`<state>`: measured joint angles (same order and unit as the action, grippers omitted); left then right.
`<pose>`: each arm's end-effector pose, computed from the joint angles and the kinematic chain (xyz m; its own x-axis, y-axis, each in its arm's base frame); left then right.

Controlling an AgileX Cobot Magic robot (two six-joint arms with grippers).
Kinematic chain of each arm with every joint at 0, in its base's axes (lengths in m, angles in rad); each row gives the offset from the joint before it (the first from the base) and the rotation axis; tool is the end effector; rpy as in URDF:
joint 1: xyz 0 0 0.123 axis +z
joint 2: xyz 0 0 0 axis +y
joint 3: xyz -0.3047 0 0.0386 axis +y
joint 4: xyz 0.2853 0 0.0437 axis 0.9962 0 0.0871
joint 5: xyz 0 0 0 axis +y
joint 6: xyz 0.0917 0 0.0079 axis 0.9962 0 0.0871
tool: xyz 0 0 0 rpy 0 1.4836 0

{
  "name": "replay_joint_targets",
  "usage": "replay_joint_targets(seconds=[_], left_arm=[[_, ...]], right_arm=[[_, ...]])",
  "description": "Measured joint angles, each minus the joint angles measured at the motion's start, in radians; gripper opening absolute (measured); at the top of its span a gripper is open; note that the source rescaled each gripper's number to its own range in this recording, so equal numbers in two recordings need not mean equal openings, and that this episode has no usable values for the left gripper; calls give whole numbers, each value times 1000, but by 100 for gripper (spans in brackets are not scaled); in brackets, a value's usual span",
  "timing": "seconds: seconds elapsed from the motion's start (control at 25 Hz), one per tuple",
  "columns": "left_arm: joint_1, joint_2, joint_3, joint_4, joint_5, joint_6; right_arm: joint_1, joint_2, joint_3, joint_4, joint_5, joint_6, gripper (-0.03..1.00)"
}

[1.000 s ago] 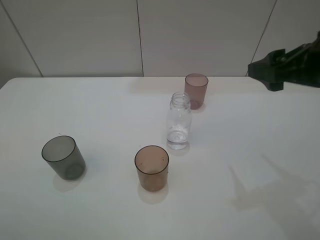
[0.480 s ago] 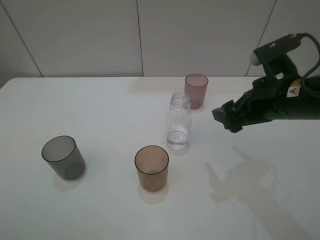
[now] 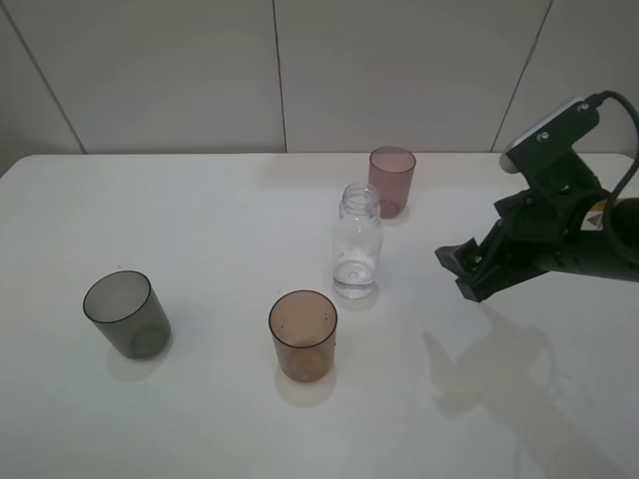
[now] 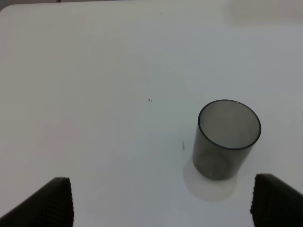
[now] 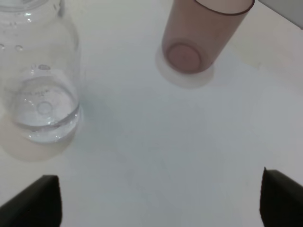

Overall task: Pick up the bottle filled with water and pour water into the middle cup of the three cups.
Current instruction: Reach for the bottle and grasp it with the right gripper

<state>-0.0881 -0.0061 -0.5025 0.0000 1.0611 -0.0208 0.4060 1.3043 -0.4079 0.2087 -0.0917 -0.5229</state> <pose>0.0052 -0.0005 0.2954 -0.4487 0.0188 -0.8935 0.0787 0.9967 -0.0186 0.2197 0.0926 0.1708 -0.4573 -0.5338 -0.7113 -0.5506 0.7980 -0.2450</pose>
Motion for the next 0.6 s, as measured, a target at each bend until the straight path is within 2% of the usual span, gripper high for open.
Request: replay_joint_targets(seconds=[0.2,0.36,0.48,0.6], left_arm=[[0,0,0,0,0,0],[0,0,0,0,0,0],[0,0,0,0,0,0],[0,0,0,0,0,0]], right_arm=[[87,4,0,-26,-39,-1,83],[95,4,0,-98,-50,22,83],[95,9,0,-220,-78,126,83],[95,15,0,-380,-116,317,83]])
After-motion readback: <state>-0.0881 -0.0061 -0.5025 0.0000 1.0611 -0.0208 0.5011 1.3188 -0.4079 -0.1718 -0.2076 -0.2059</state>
